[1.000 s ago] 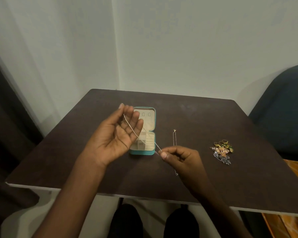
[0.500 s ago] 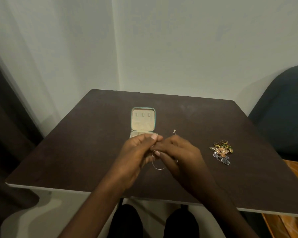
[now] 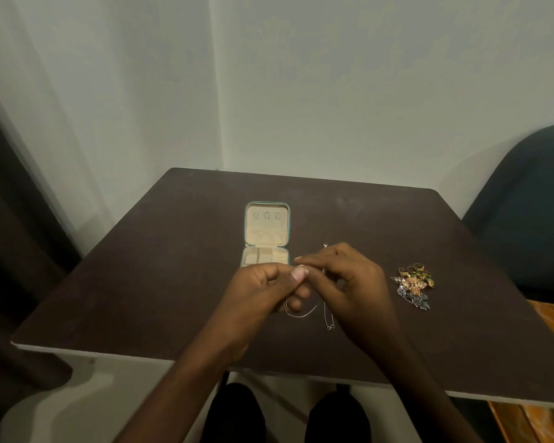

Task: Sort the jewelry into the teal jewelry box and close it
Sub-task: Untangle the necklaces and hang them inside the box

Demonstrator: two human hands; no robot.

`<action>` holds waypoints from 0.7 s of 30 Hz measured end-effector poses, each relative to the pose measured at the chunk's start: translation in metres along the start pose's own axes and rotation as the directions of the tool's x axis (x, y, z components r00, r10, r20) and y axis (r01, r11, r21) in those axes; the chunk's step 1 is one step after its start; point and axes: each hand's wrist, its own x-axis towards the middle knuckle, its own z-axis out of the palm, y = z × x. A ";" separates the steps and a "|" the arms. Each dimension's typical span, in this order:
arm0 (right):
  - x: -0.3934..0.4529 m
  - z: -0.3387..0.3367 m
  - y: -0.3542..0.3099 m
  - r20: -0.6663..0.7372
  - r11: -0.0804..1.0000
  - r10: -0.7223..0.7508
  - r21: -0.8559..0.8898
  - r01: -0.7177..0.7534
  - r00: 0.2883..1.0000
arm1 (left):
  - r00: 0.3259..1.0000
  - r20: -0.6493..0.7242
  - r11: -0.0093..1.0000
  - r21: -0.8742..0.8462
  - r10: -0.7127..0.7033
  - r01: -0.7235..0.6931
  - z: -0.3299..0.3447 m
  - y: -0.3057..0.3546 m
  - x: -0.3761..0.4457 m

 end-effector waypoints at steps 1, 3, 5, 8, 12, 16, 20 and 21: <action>0.000 0.001 0.001 0.033 0.994 0.059 0.094 -0.062 0.998 | 1.000 0.002 1.000 -0.010 -0.001 0.001 -0.001 0.000 0.000; -0.002 0.002 0.003 0.161 0.928 0.164 0.308 -0.207 0.973 | 1.000 0.017 0.999 -0.046 -0.012 0.012 -0.001 0.000 0.001; -0.006 0.003 0.003 0.280 0.801 0.210 0.500 -0.329 0.937 | 0.999 0.024 0.995 -0.096 -0.030 0.032 -0.002 -0.003 0.001; -0.011 0.004 0.002 0.349 0.643 0.237 0.643 -0.416 0.907 | 0.999 0.006 0.996 -0.083 -0.039 0.039 -0.004 -0.006 0.002; -0.012 0.002 0.002 0.333 0.596 0.295 0.669 -0.445 0.896 | 0.999 -0.019 0.999 -0.041 -0.030 0.029 -0.001 -0.006 0.001; -0.013 0.001 0.003 0.374 0.570 0.316 0.659 -0.490 0.872 | 0.999 0.005 0.998 -0.039 -0.041 0.042 0.000 -0.004 0.000; -0.016 0.004 0.003 0.445 0.490 0.327 0.675 -0.552 0.834 | 0.988 0.004 0.965 -0.212 -0.155 0.152 0.004 0.000 0.002; -0.017 0.005 0.004 0.448 0.472 0.352 0.673 -0.569 0.822 | 0.982 -0.008 0.942 -0.282 -0.190 0.180 0.004 0.002 0.004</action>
